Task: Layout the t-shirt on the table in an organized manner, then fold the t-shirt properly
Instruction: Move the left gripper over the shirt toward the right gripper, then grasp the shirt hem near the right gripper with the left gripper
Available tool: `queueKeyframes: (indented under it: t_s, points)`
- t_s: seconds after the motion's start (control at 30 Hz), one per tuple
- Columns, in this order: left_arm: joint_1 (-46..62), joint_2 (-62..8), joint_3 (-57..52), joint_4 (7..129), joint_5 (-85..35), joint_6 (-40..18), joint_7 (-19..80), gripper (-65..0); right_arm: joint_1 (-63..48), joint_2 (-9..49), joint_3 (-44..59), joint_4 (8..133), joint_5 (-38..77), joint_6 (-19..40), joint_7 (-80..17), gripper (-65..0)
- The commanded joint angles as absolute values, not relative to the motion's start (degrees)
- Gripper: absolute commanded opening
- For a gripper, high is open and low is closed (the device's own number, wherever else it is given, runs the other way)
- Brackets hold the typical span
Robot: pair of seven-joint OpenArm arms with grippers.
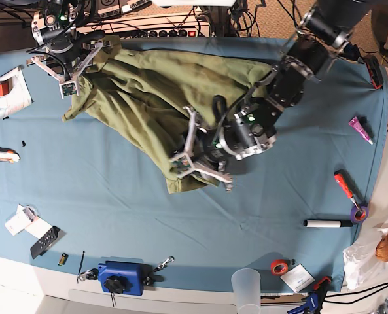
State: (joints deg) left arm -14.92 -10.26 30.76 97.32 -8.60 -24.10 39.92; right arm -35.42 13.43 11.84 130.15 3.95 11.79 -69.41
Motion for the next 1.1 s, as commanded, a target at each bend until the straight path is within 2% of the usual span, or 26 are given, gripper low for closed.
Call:
queueKeyframes:
  t_s: [0.0,0.03,0.23,0.47,0.67,0.7,0.77,0.8,0.83,0.9,1.07]
  points:
    - [-16.2,-9.1,30.6,98.2,-9.2,-24.3,38.3,-61.2,-35.6,14.0,12.0,131.1,3.6,11.6,-68.6,-48.0]
    - [-16.2,-8.3,30.6,98.2,-8.9,-24.5,37.9,-65.0,-35.6,14.0,12.0,131.1,3.6,11.6,-68.6,-48.0]
    - [-18.3,-5.2,30.6,98.2,-5.7,-18.0,36.3,-65.0,-35.6,14.0,12.0,131.1,3.6,11.6,-68.8,-48.0]
    - [-23.7,-0.6,30.6,96.7,-5.7,-17.8,31.1,-65.0,-35.6,14.0,12.0,131.1,3.7,11.6,-68.6,-48.0]
    - [-28.5,6.0,30.6,85.7,-5.5,-18.0,29.8,-65.0,-35.6,14.0,12.0,131.1,3.7,11.6,-68.6,-48.0]
    - [-29.1,6.6,30.6,84.0,-5.5,-18.0,30.3,-58.8,-35.6,14.0,12.0,131.1,3.7,11.6,-68.5,-48.0]
    - [-29.9,6.8,30.6,82.4,-5.5,-17.7,32.3,-41.4,-35.6,14.0,12.0,131.1,3.6,11.6,-68.5,-48.0]
    - [-29.9,6.8,30.6,82.4,-5.5,-17.4,33.5,-35.6,-35.6,14.0,12.0,131.1,3.6,11.6,-68.5,-48.0]
    - [-29.9,6.8,30.5,82.6,-5.5,-15.0,35.8,-33.3,-35.6,14.0,12.0,131.1,3.6,11.6,-68.2,-48.0]
    - [-29.9,6.8,30.5,84.0,-5.5,-10.0,41.6,-33.3,-35.6,14.0,12.0,131.1,3.6,11.6,-67.2,-48.0]
    - [-29.7,6.5,28.9,91.2,-4.9,-10.5,55.0,-33.4,-35.4,14.0,12.0,131.1,3.4,11.6,-64.6,-48.0]
